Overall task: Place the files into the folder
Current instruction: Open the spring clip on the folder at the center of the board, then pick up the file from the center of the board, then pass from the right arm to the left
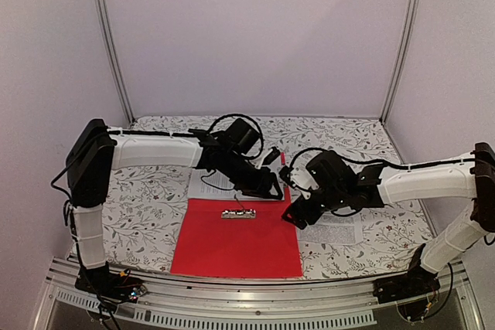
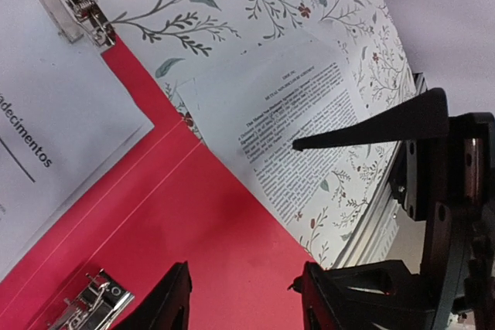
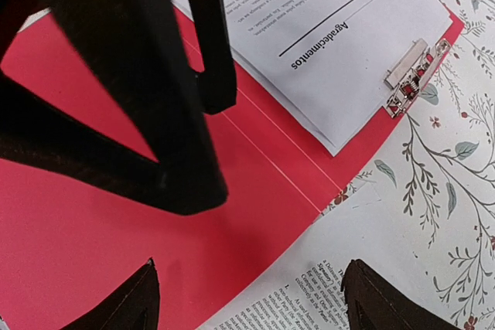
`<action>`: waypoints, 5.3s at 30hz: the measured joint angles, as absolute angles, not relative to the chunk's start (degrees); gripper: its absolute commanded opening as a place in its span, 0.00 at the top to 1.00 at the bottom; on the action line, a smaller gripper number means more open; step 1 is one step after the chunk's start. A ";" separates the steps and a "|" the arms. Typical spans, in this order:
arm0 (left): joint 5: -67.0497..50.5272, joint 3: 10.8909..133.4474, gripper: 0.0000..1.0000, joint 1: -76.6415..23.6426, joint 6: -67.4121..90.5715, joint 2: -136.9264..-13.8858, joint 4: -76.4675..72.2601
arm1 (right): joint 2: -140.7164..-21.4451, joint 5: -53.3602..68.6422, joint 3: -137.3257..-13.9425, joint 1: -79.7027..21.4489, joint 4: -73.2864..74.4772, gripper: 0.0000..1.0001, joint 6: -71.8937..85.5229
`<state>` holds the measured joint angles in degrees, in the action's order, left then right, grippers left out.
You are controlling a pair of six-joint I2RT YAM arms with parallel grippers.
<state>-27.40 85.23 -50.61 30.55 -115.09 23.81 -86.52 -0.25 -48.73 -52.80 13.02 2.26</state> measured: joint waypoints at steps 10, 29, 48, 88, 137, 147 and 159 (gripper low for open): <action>-11.07 74.06 0.10 -51.75 28.36 -101.84 24.80 | -85.45 -1.19 -47.16 -52.75 12.38 0.17 5.21; -4.89 74.89 0.11 -53.04 30.39 -110.10 26.94 | -85.41 -3.51 -45.58 -52.73 11.97 0.15 6.85; -13.96 87.92 0.07 -56.64 23.83 -118.54 29.12 | -66.30 -23.59 -40.18 -46.87 20.23 0.01 18.83; -1.91 70.39 0.01 -54.57 21.15 -103.44 22.79 | -71.00 -1.98 -37.06 -34.33 49.34 0.36 46.15; -9.52 68.64 0.00 -47.07 21.96 -96.97 20.99 | -69.10 -9.45 -56.29 -34.11 54.33 1.00 36.29; -19.25 69.80 0.00 -44.10 32.47 -96.53 11.79 | -59.59 -7.35 -59.70 -35.11 45.32 1.00 32.34; -27.81 67.55 0.00 -44.40 54.83 -101.78 -16.27 | -67.61 -2.50 -63.09 -38.79 25.85 1.00 37.65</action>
<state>-27.81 67.55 -44.40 54.83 -101.78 -16.27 -67.61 -2.50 -63.09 -38.79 25.85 37.65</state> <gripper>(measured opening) 0.995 0.003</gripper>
